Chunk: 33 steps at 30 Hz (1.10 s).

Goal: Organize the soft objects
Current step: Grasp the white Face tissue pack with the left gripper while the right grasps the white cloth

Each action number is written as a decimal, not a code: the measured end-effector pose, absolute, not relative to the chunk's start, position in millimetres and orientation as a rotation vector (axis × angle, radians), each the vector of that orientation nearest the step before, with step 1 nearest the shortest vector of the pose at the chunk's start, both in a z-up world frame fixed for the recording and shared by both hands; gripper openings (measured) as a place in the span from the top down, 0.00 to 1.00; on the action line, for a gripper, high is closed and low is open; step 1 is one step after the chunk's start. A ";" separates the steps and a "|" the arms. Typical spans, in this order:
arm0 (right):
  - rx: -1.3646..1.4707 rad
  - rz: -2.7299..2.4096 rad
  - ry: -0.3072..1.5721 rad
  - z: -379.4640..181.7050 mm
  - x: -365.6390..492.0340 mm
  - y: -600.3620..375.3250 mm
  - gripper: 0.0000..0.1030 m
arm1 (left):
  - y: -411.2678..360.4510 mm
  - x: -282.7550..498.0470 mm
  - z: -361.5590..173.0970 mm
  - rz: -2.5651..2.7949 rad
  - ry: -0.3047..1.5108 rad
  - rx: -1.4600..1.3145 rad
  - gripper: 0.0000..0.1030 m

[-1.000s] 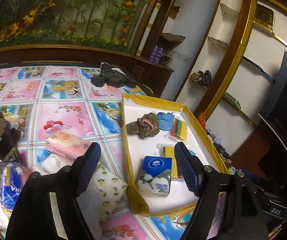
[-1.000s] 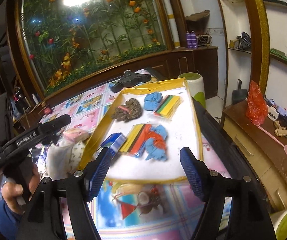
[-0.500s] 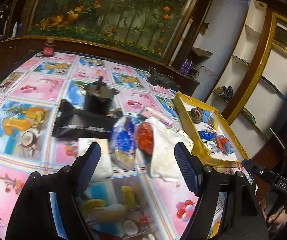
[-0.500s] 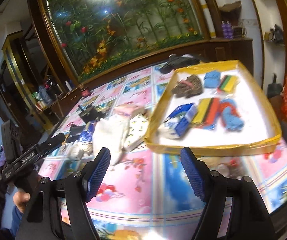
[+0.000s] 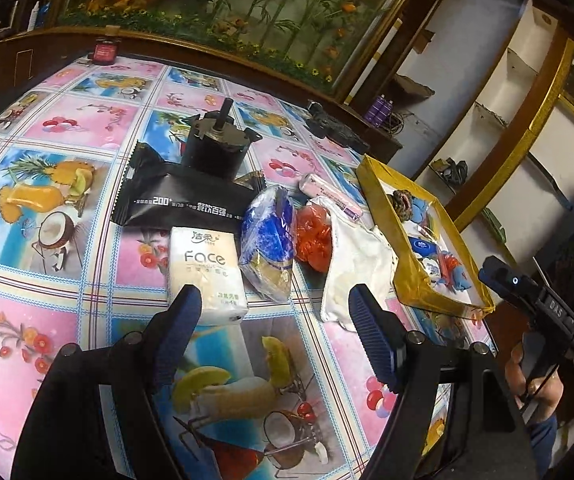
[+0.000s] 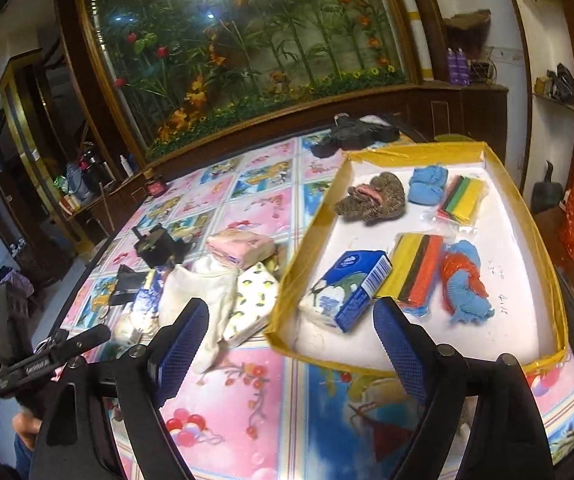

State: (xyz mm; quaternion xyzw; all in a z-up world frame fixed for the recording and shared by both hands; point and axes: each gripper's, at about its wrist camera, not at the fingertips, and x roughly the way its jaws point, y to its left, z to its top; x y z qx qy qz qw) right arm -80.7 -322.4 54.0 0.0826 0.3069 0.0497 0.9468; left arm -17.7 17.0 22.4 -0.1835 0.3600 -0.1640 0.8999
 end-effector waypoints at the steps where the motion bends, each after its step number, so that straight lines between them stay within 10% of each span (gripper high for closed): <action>1: 0.167 0.116 0.634 53.3 -76.2 -320.9 0.16 | 16.6 -18.4 22.3 -0.343 0.750 -0.373 0.26; 33: -0.195 0.240 0.819 -1.0 30.4 -174.6 0.27 | 33.3 -15.4 20.0 -0.230 0.752 -0.413 0.26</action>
